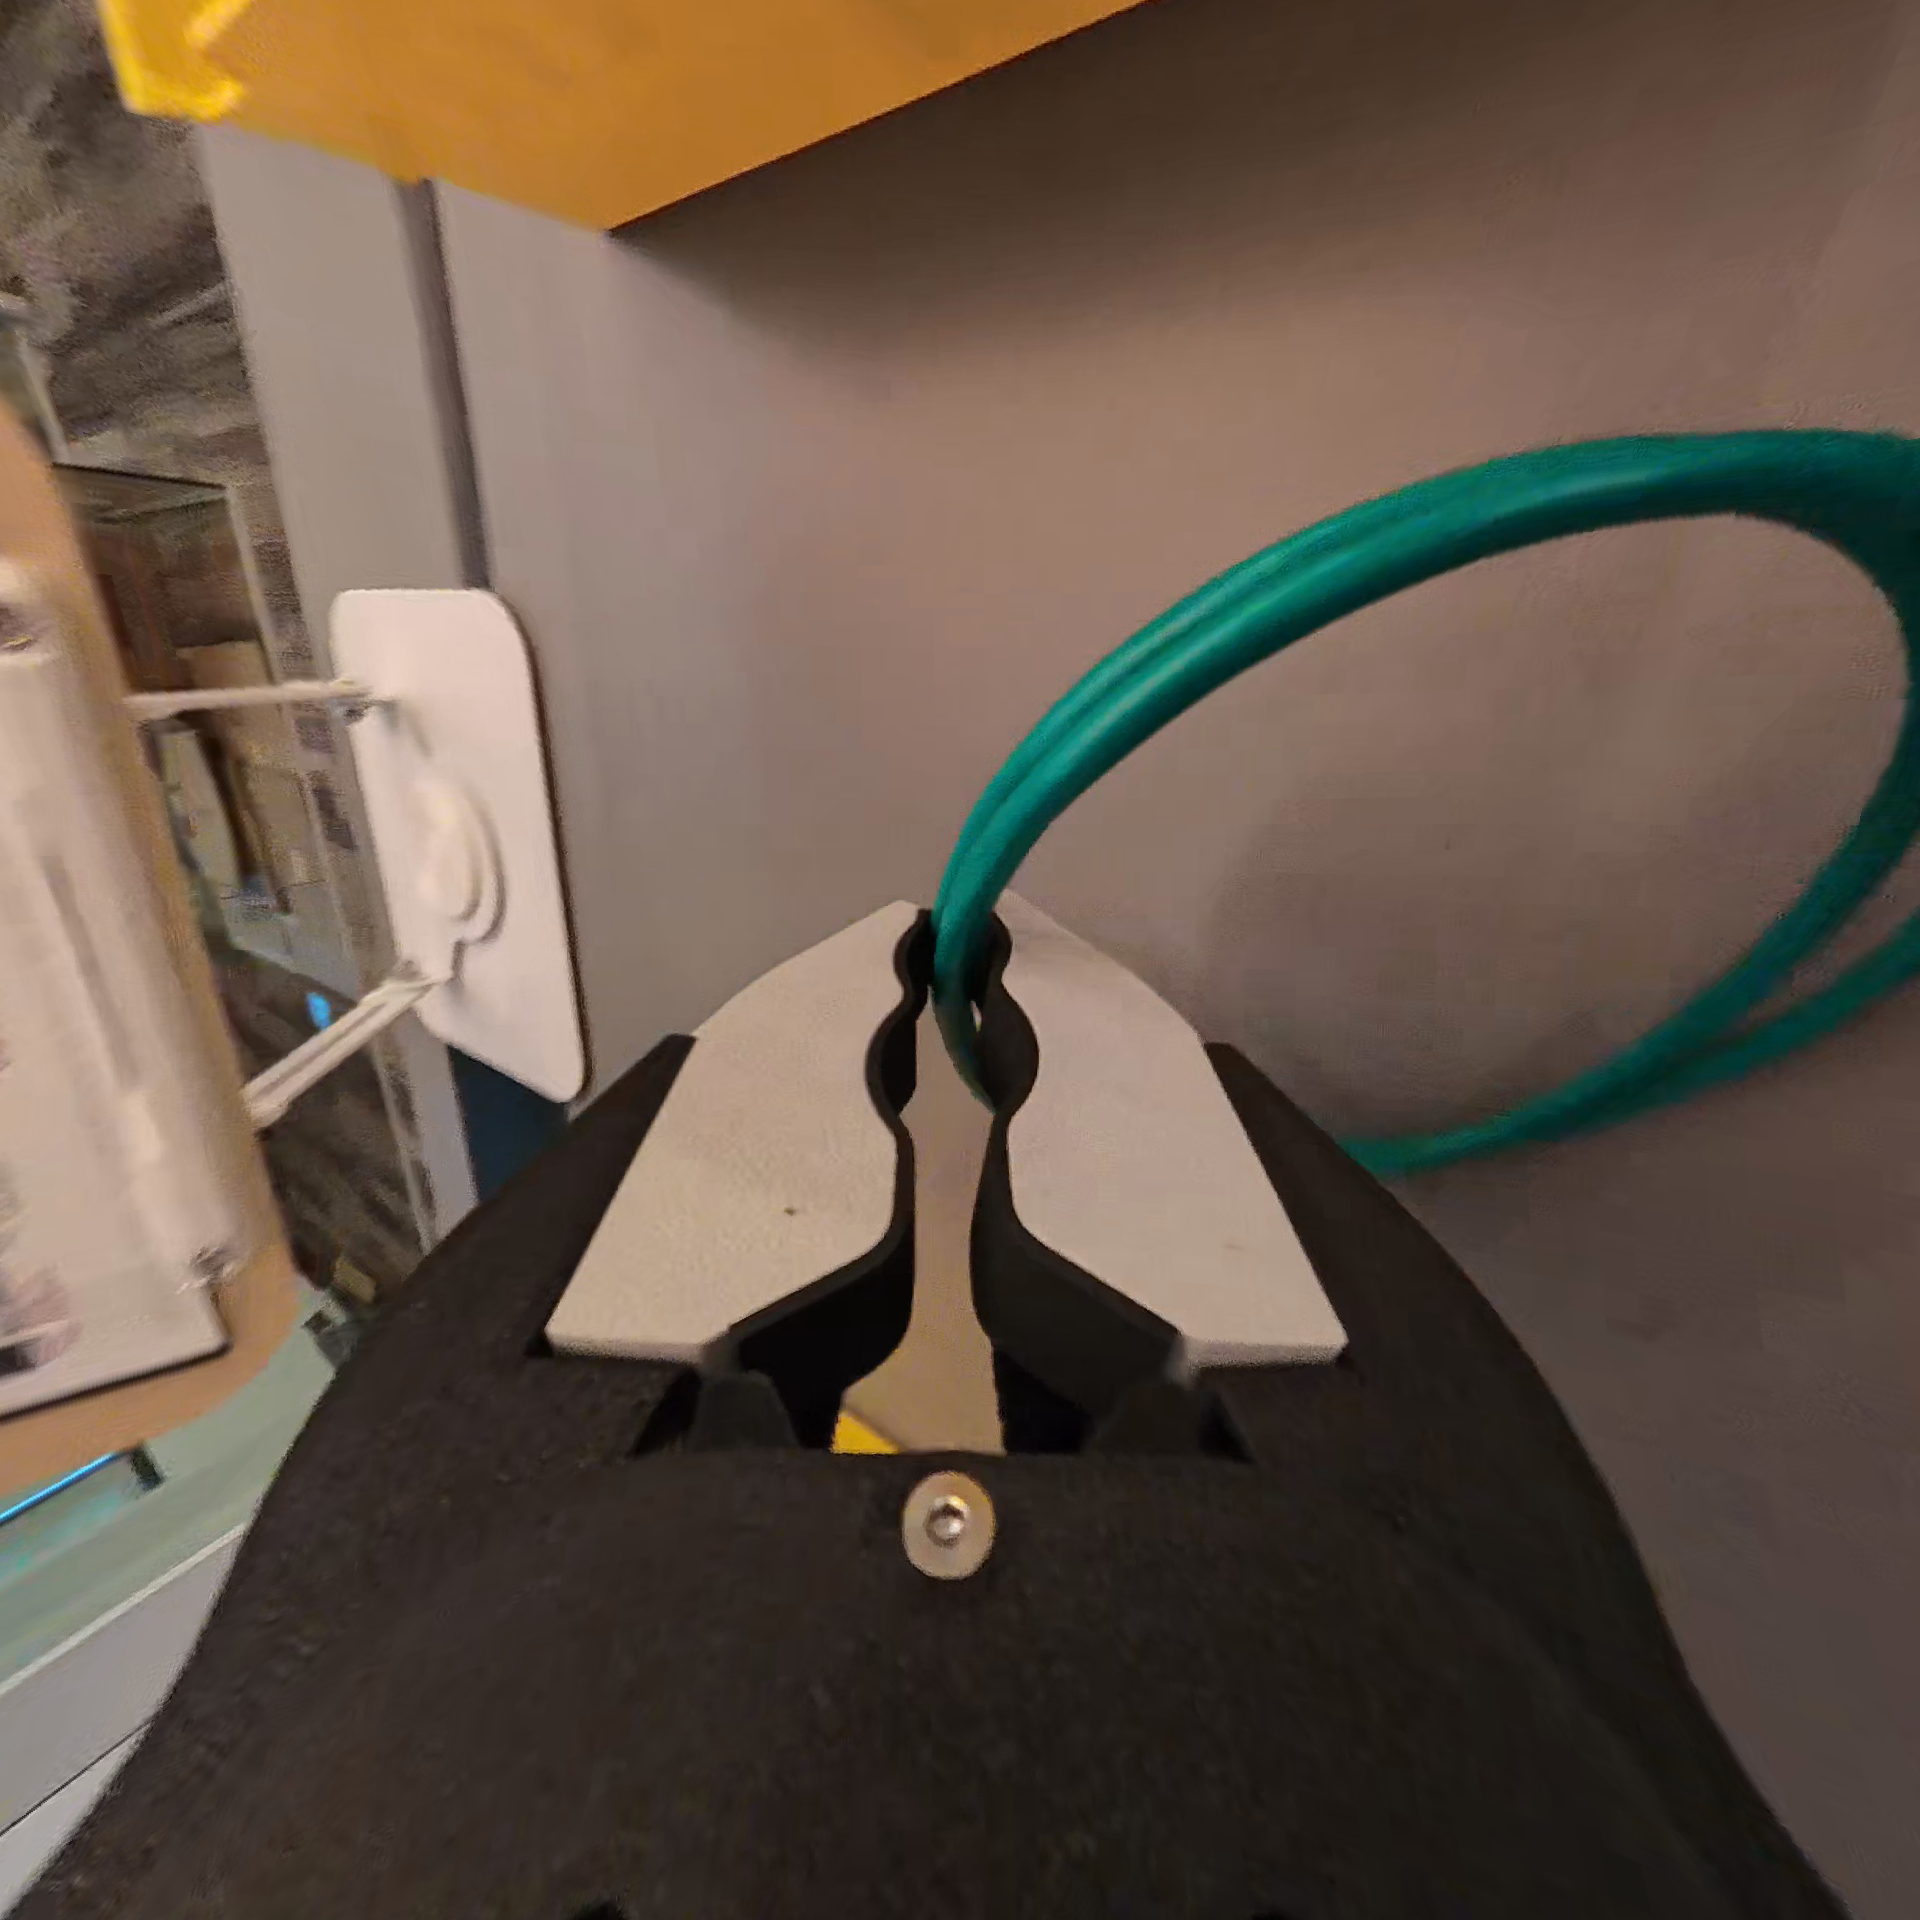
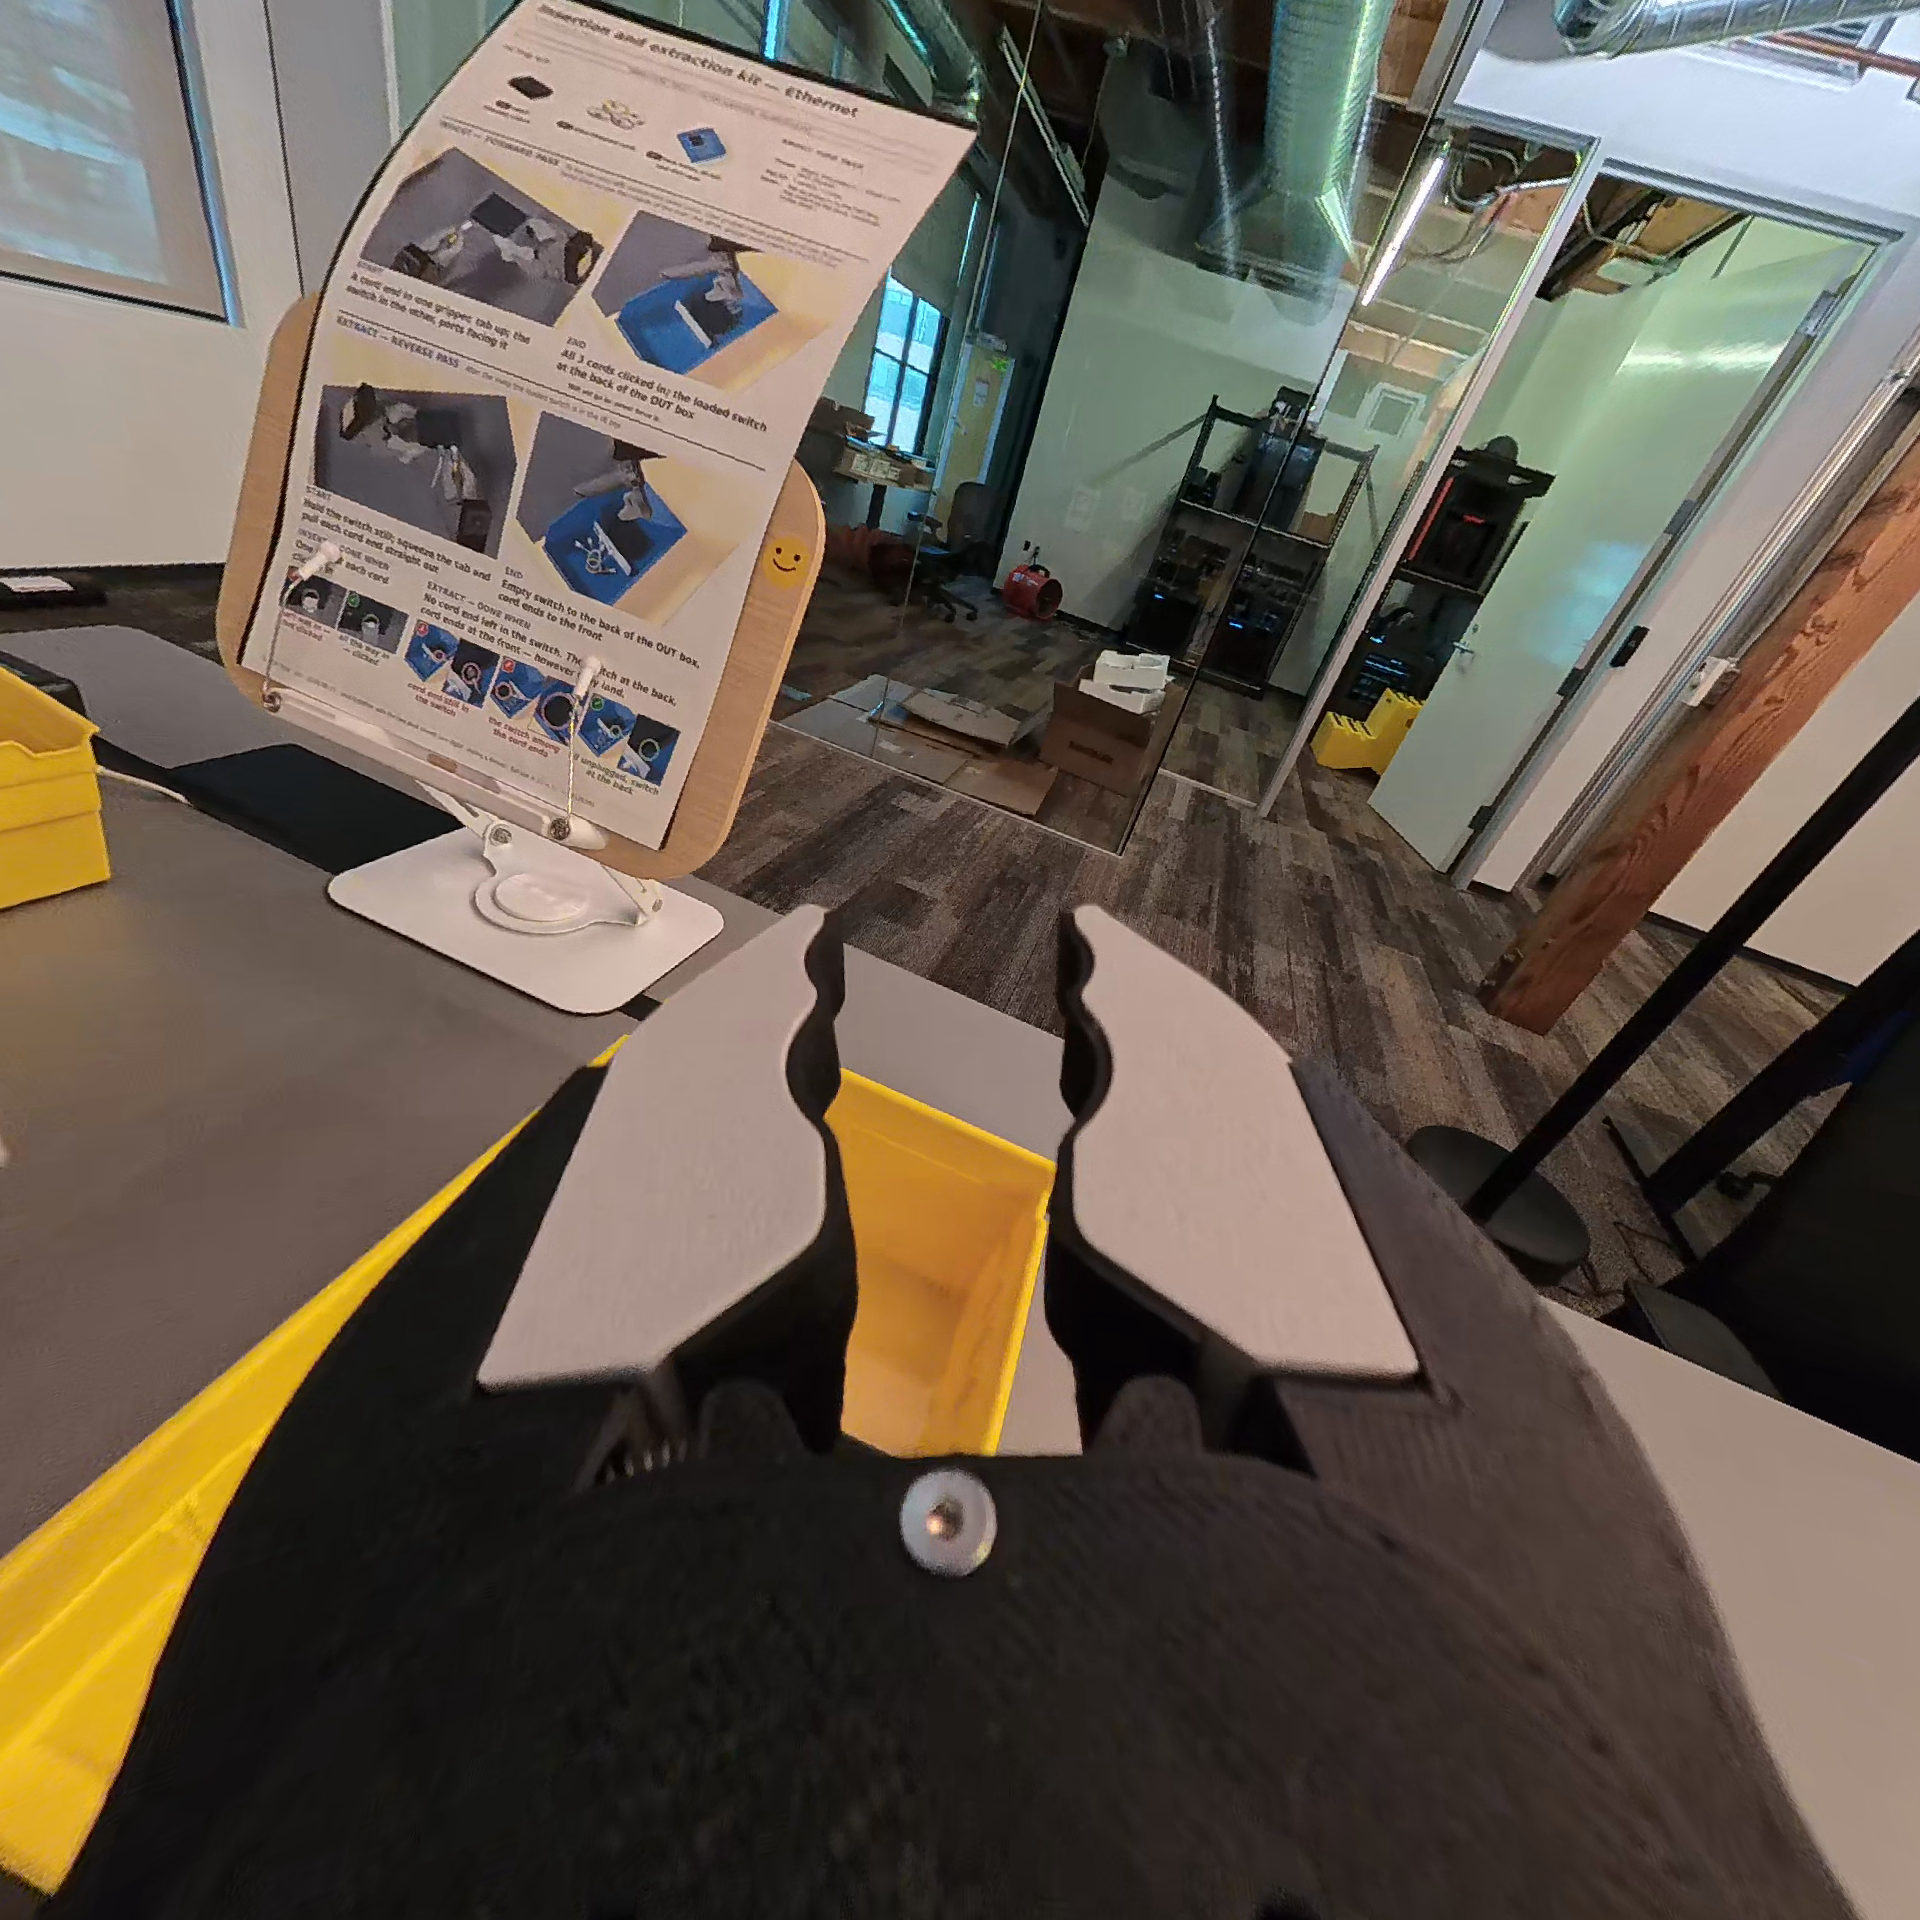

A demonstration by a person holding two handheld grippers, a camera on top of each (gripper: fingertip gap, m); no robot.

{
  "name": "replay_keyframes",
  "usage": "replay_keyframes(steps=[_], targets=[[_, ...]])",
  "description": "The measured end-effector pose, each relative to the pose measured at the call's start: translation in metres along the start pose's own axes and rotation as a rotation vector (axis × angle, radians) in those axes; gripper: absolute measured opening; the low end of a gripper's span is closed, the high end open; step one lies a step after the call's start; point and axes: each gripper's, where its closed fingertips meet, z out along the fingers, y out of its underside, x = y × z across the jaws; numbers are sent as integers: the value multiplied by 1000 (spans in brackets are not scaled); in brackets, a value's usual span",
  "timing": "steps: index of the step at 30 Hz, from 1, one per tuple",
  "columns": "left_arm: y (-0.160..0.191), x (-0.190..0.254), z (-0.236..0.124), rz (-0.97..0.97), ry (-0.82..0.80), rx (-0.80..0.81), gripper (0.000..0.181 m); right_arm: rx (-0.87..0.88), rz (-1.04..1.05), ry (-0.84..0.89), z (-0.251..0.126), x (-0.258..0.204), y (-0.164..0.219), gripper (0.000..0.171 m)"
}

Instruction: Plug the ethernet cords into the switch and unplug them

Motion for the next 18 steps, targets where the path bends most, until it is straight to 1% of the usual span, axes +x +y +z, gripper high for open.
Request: replay_keyframes(steps=[4, 7, 8, 9, 10, 12, 13, 15, 17, 18], targets=[[-14, 4, 34, -68, 76, 28, 5, -8, 18, -6, 2, 3, 4, 40], [-17, 6, 53, -118, 131, 27, 7, -19, 27, -8, 4, 4, 9, 40], [-19, 6, 57, -138, 143, 37, 15, -25, 28, -8, 5, 4, 10, 40], [-19, 3, 60, -171, 151, 38, 29, -32, 29, -10, 5, 4, 12, 40], [-18, 0, 61, -210, 160, 40, 39, -39, 28, -11, 6, 4, 13, 40], [-19, -11, 54, -293, 175, 76, 44, -47, 19, -8, 7, 4, 15, 40], [-19, -19, 47, -331, 177, 106, 41, -48, 15, -8, 8, 4, 15, 40], [-14, -44, 24, -398, 142, 162, 41, -50, 13, -7, 8, 4, 15, 40], [4, -77, -5, -446, 57, 199, 43, -51, 14, -3, 8, 4, 15, 40], [19, -96, -21, -470, 3, 205, 43, -52, 15, -2, 8, 5, 16, 40]])
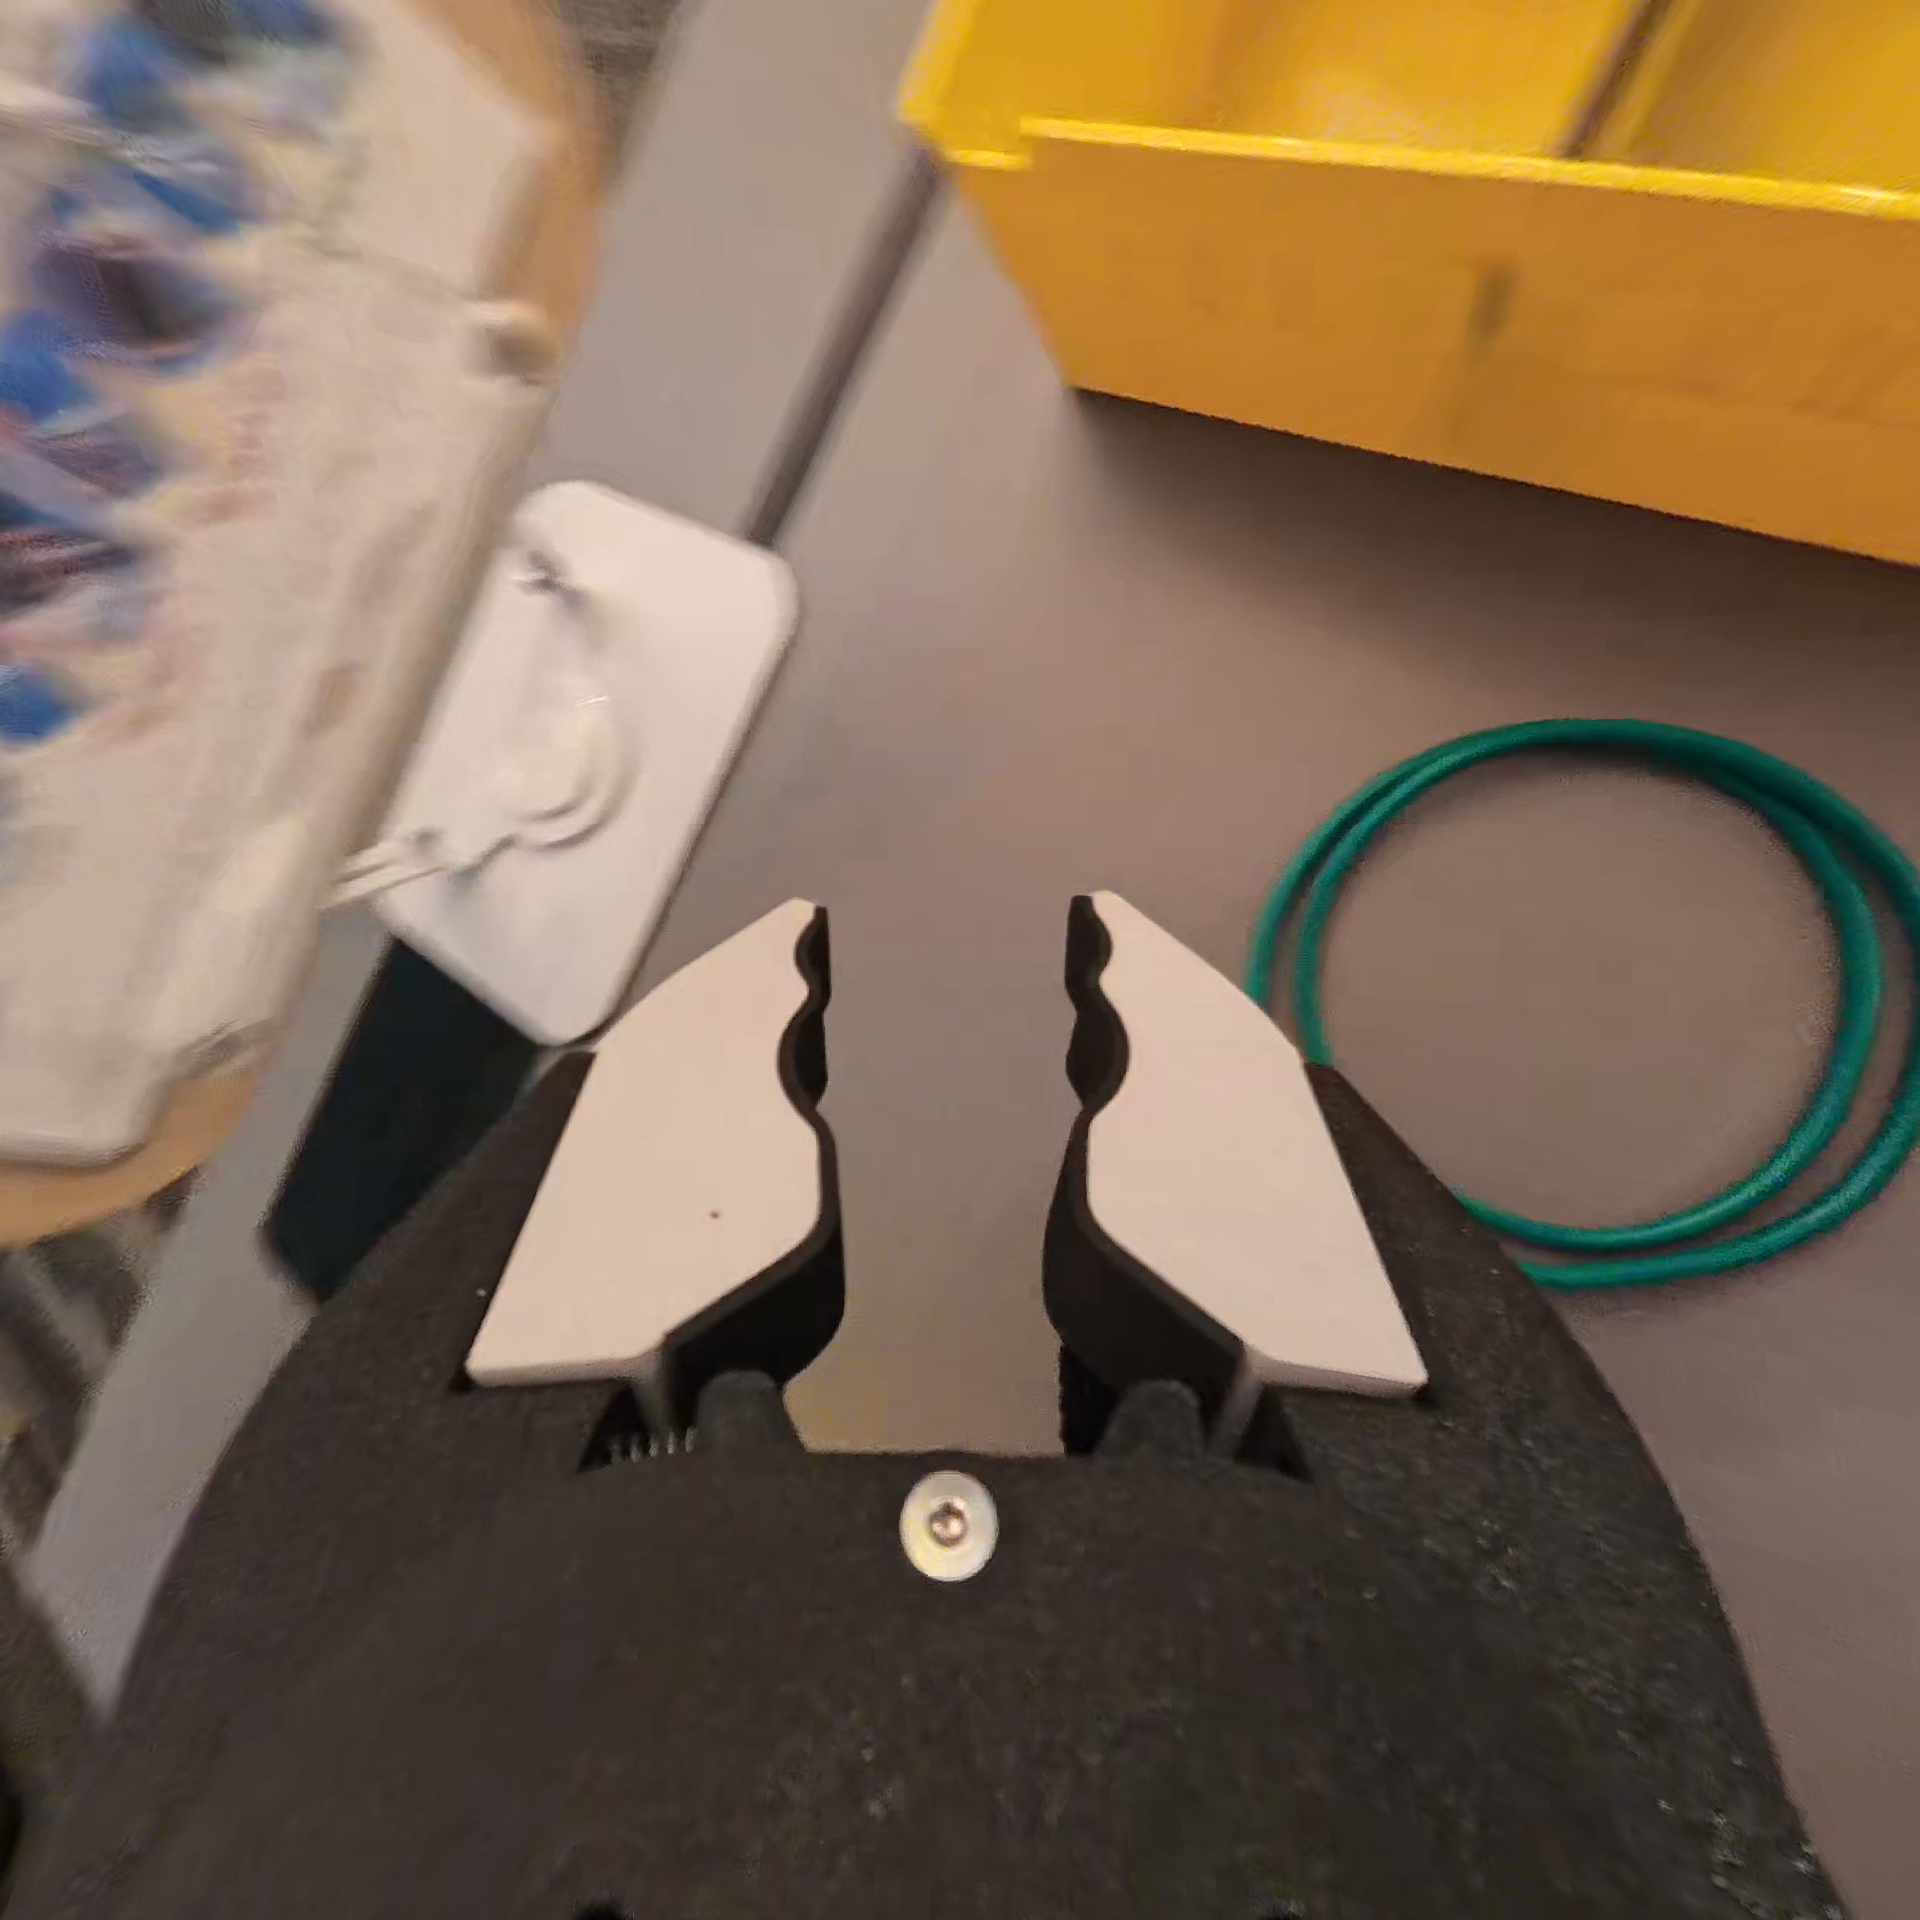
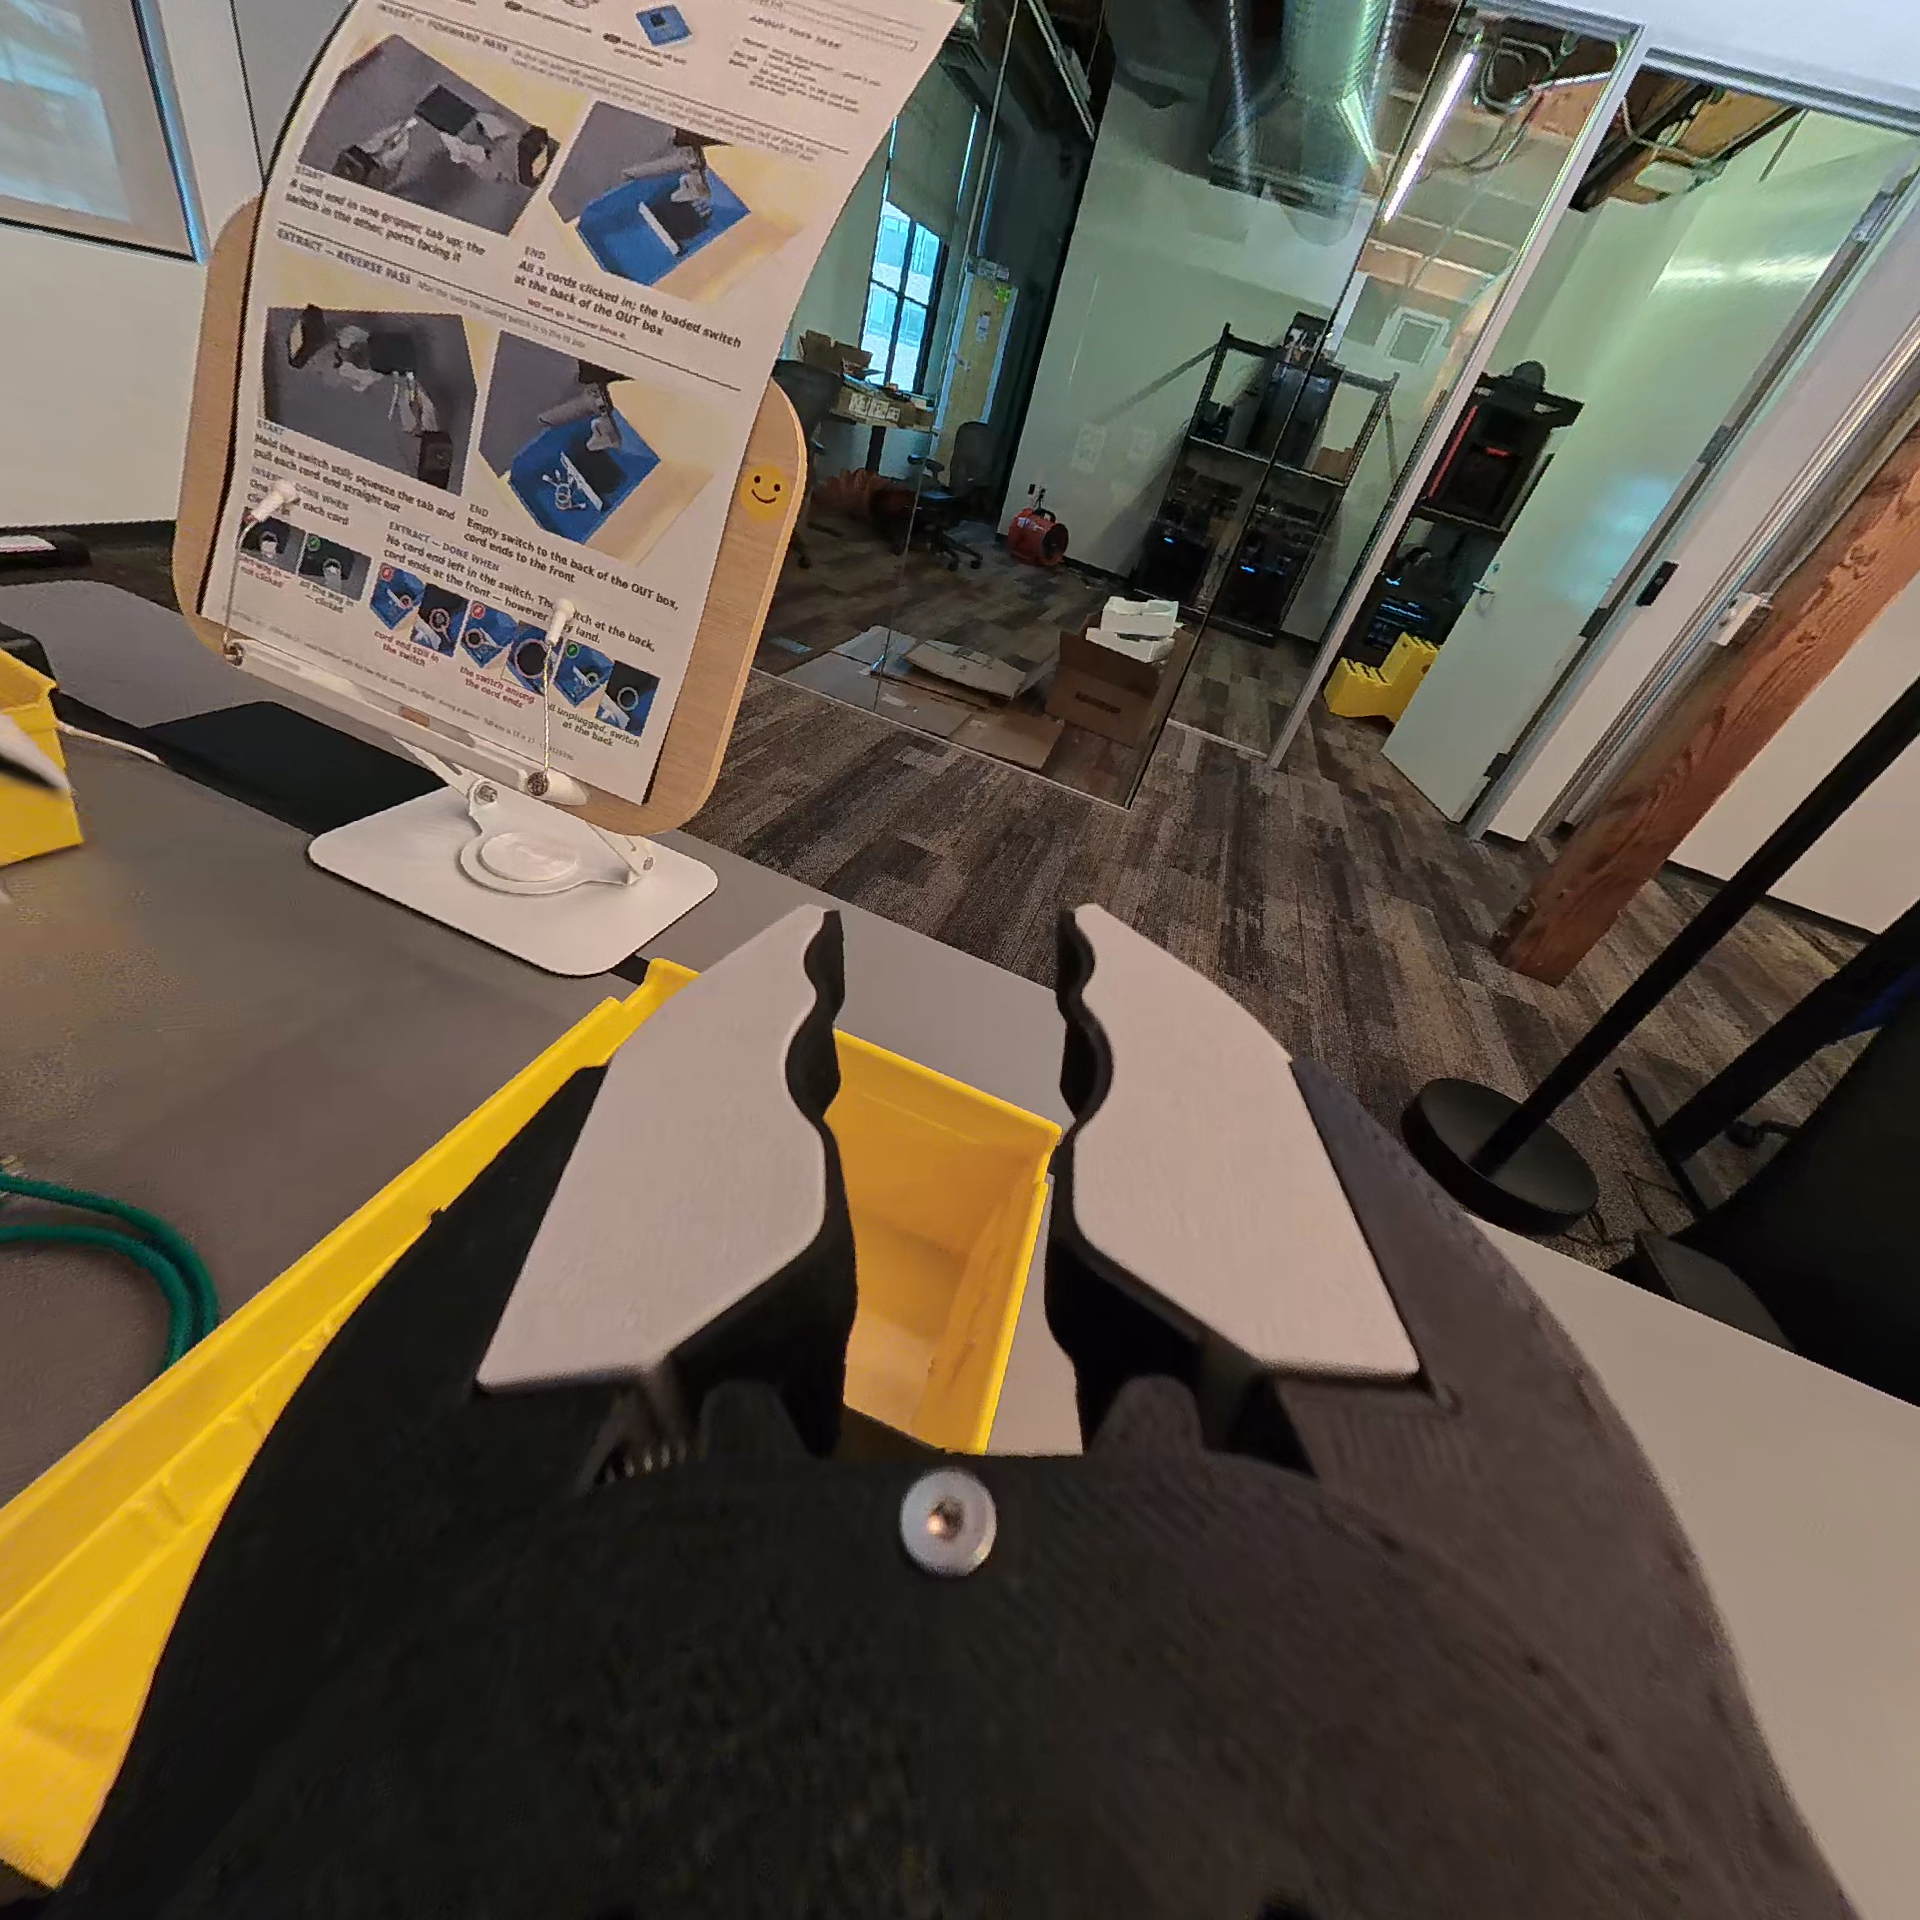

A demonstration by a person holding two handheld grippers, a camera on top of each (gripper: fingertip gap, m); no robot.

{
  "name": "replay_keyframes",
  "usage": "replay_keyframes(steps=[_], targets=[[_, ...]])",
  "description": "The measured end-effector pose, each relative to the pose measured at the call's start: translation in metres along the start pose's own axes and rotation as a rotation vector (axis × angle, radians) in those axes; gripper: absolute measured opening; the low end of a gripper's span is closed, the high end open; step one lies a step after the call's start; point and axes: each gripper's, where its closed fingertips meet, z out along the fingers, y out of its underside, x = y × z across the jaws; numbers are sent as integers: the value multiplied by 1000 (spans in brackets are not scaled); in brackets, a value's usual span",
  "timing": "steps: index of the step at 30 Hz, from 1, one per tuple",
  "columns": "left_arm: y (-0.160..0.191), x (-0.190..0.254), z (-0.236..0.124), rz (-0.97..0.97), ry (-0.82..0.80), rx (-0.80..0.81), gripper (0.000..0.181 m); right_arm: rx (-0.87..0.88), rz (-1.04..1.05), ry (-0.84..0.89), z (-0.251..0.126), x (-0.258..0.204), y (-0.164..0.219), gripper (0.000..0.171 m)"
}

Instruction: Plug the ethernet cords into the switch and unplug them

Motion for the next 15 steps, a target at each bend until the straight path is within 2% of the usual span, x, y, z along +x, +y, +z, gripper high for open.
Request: replay_keyframes(steps=[3, 5, 7, 12, 15], targets=[[30, -74, -52, -55, -166, -12, 43, -6, -5, 7, 1, 0, 1, 40], [70, -124, -81, 13, -307, -113, 45, -8, -17, 9, 3, -2, 0, 40], [115, -152, -96, 94, -349, -215, 45, -18, -34, 9, 6, -6, 0, 40], [234, -171, -93, 362, -271, -573, 46, -56, -118, -12, 18, -21, 4, 40], [275, -175, -76, 409, -238, -701, 48, -58, -154, -34, 22, -30, 5, 41]])
